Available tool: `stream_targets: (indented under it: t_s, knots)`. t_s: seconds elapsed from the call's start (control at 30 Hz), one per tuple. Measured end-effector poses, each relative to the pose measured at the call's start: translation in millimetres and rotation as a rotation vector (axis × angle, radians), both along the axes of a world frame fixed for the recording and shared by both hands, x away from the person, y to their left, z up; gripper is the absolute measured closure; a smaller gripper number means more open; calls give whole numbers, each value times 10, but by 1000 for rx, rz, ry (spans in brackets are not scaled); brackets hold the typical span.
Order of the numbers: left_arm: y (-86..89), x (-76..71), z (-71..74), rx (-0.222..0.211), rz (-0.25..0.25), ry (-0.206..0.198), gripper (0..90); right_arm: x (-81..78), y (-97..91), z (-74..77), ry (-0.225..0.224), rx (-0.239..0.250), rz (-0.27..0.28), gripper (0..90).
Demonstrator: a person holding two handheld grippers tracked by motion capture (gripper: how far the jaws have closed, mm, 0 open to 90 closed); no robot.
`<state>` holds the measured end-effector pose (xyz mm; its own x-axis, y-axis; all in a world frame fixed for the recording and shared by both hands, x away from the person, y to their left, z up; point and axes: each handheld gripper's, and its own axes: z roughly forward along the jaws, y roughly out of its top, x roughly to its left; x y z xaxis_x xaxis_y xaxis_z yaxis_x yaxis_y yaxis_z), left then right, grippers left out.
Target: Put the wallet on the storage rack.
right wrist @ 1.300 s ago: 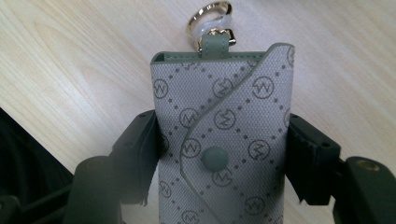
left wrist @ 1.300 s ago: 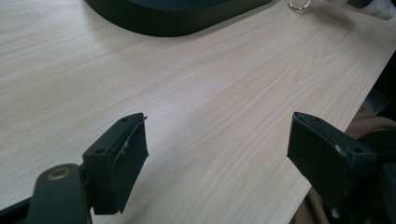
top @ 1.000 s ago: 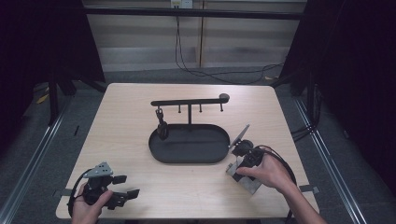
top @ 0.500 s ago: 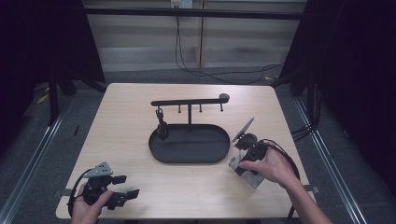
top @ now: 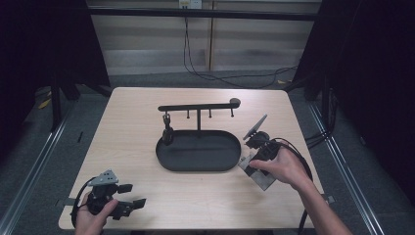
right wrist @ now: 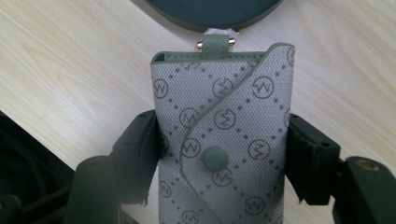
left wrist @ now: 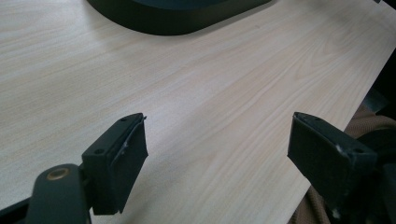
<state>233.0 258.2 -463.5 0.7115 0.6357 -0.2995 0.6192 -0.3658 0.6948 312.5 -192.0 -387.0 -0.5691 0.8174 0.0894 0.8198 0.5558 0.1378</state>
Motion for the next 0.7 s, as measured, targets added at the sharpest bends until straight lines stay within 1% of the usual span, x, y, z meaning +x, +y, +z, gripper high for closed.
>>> stream_targets:
  t_s: [0.2,0.27,0.3,0.47,0.6,0.7]
  knots:
    - [1,-4,4,-1,2,-5,194,61,38,73,-15,34,-8,342]
    - [1,-2,1,0,-2,-1,194,92,48,82,-25,41,-7,342]
    - [2,-2,2,0,-2,-3,194,99,56,87,-23,48,-16,342]
    - [3,-1,0,-3,1,-3,194,165,82,107,-24,69,-25,343]
    - [1,-3,3,0,-1,-5,194,217,95,131,-34,101,-45,342]
    - [6,-10,11,-2,-5,-6,194,254,101,140,-31,122,-63,343]
